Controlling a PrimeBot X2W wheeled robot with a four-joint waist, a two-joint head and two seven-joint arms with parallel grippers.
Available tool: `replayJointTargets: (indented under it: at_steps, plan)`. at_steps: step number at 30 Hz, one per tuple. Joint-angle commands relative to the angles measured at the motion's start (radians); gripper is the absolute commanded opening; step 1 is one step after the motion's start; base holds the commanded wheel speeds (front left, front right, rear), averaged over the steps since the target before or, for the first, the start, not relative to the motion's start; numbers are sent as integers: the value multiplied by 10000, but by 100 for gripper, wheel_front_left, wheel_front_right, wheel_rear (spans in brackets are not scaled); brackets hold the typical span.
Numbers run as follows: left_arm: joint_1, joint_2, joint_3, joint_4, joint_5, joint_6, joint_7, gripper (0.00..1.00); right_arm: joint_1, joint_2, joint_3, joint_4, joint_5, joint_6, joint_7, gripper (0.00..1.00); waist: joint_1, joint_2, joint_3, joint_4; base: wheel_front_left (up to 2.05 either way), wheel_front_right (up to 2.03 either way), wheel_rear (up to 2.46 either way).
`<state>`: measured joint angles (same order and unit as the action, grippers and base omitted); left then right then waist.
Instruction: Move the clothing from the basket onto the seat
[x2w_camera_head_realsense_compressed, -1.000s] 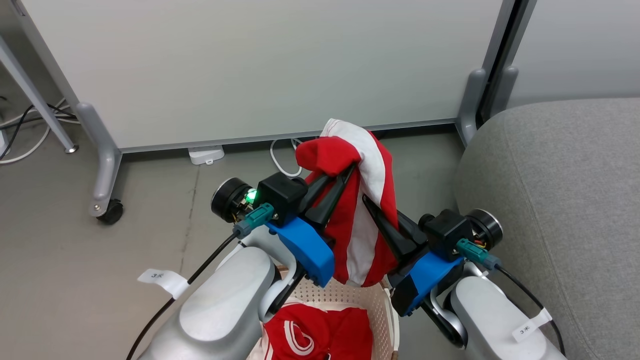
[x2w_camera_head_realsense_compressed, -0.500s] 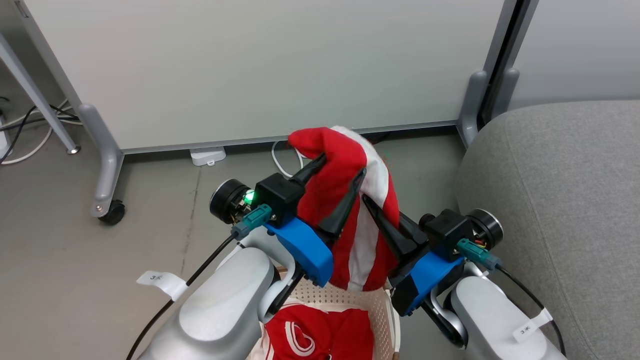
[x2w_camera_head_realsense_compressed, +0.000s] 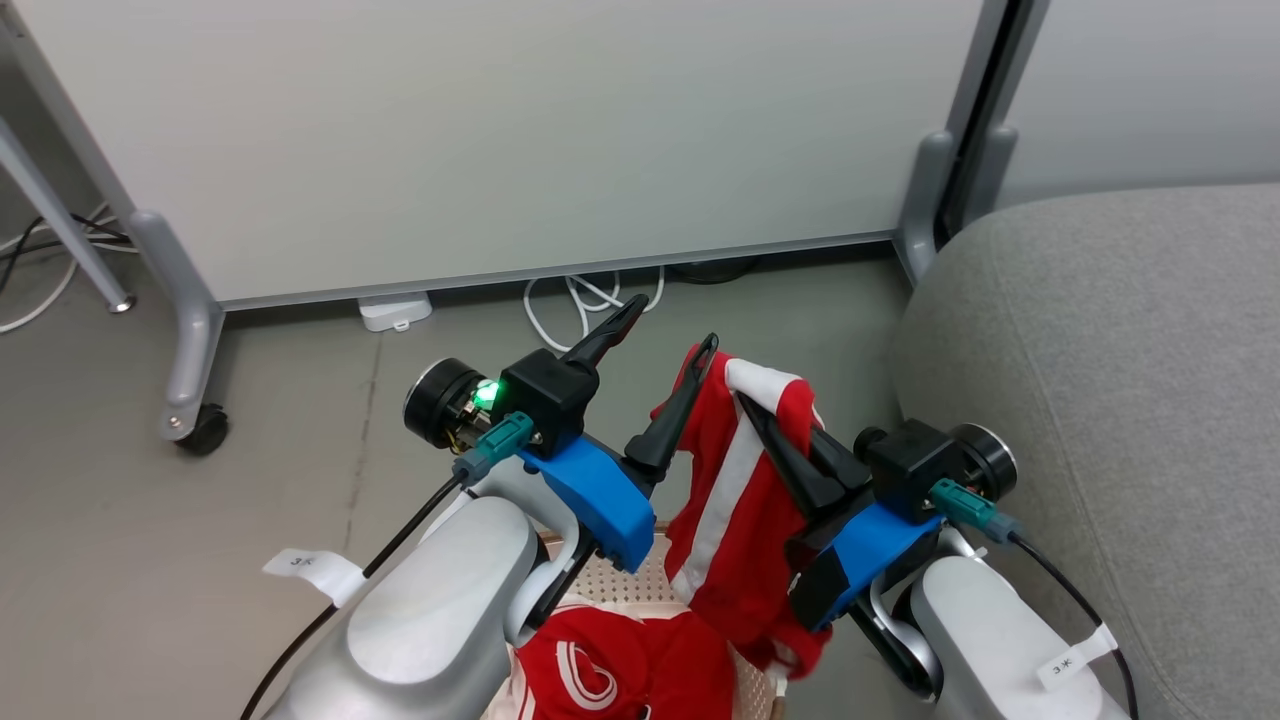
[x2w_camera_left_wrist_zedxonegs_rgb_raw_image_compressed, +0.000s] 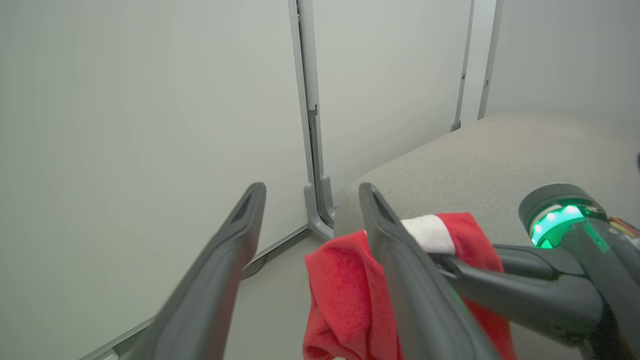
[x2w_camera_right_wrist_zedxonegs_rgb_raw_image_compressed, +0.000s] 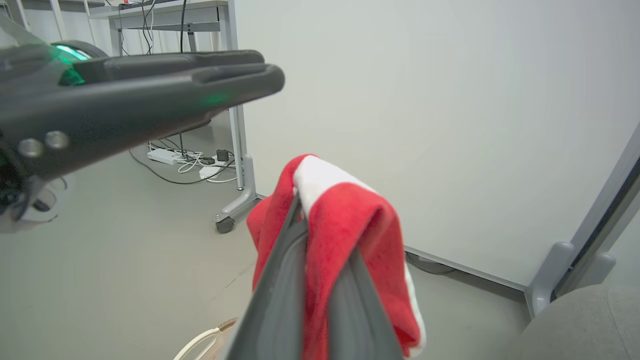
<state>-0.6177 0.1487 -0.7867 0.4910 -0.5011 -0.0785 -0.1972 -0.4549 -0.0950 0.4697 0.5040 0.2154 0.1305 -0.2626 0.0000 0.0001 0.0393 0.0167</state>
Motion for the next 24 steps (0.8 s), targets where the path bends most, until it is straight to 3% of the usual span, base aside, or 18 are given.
replayJointTargets:
  at_steps: [1, 24]
  plan:
    - [-36, 38, -18, -48, 34, 37, -43, 100, 147, 19, -97, -63, -8, 5, -36, 0, 0, -1, 90, -166, 0, 0, 0]
    - [-324, 44, -341, -225, 186, 117, -224, 100, 698, -120, -1746, -850, -268, 5, -36, 0, 0, -1, 973, -2293, 0, 0, 0]
